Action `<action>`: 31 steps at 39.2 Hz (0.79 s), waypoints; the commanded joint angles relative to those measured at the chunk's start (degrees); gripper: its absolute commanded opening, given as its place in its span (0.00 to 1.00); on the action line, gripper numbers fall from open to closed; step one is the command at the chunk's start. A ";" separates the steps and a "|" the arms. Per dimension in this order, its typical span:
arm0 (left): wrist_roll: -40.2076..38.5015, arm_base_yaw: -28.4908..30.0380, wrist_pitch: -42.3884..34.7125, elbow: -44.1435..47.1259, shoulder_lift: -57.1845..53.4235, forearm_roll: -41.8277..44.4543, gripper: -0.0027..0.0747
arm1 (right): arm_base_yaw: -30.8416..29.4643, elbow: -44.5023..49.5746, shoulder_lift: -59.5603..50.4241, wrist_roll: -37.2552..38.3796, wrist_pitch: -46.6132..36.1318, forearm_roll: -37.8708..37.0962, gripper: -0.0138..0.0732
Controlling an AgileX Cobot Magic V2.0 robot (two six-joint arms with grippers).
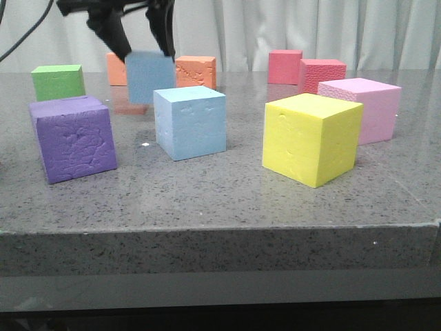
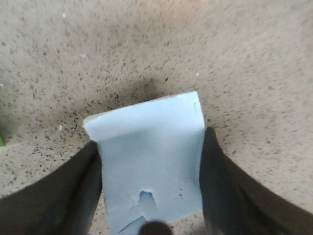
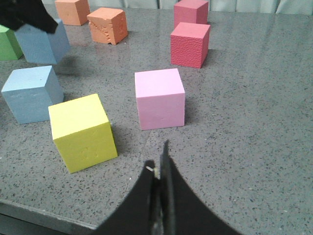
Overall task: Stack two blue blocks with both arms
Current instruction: 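Lift the light blue cube up with the left gripper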
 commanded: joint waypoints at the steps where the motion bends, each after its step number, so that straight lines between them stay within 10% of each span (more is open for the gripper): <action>1: -0.44 -0.34 2.20 -5.45 -3.44 0.06 0.41 | -0.36 -1.48 0.33 -0.05 -4.65 -0.51 0.08; 31: 3.78 -6.68 3.03 7.20 -17.31 -5.51 0.41 | -0.36 -1.48 0.33 -0.05 -4.82 -0.51 0.08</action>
